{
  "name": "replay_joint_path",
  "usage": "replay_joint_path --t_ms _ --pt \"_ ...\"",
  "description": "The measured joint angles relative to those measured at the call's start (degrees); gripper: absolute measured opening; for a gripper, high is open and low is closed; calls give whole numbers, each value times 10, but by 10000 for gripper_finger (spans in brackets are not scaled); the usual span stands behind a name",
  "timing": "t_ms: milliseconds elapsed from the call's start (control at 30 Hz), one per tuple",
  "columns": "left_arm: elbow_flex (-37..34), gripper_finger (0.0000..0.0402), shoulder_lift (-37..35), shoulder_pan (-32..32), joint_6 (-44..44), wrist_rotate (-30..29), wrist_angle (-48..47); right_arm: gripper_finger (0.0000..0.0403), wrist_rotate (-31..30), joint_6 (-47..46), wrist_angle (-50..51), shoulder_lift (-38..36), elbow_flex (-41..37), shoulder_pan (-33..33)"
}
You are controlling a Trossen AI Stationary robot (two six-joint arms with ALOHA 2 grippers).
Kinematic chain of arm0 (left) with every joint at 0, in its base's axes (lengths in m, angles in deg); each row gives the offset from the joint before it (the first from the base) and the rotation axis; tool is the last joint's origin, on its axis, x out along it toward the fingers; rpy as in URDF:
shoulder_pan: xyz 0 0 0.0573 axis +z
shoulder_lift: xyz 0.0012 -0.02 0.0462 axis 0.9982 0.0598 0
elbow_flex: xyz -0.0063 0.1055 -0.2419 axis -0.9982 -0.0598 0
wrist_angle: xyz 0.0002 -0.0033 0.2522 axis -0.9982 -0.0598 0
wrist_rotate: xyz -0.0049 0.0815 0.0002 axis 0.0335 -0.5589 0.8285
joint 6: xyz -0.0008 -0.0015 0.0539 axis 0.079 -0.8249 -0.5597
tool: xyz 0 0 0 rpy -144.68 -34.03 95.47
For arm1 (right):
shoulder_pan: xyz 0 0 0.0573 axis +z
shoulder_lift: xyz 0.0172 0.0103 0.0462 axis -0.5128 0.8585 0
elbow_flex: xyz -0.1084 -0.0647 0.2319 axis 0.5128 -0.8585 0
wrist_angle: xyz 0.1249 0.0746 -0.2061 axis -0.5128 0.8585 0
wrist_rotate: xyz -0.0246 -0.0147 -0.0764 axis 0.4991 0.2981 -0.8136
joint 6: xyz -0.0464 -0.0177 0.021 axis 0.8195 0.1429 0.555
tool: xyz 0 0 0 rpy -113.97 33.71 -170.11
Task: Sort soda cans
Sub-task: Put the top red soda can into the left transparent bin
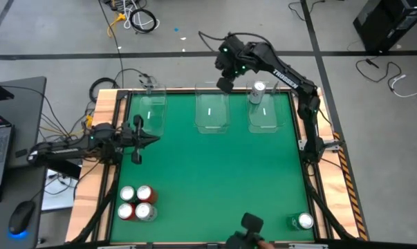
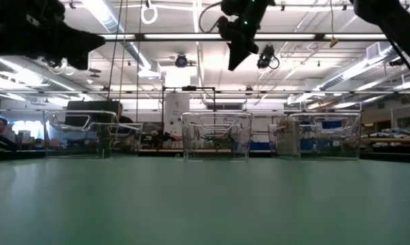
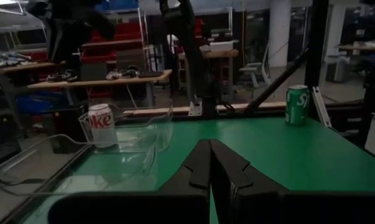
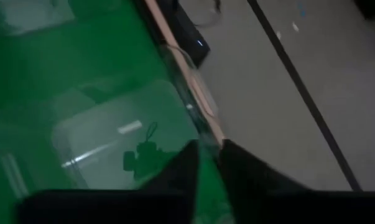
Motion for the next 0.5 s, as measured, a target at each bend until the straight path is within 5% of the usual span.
replay_joint_path --t_ms 67,500 --pt "27 3 35 0 -5 1 -14 14 9 9 -20 0 0 12" --pt "192 2 232 -16 -6 40 -158 4 36 32 -122 -1 -44 81"
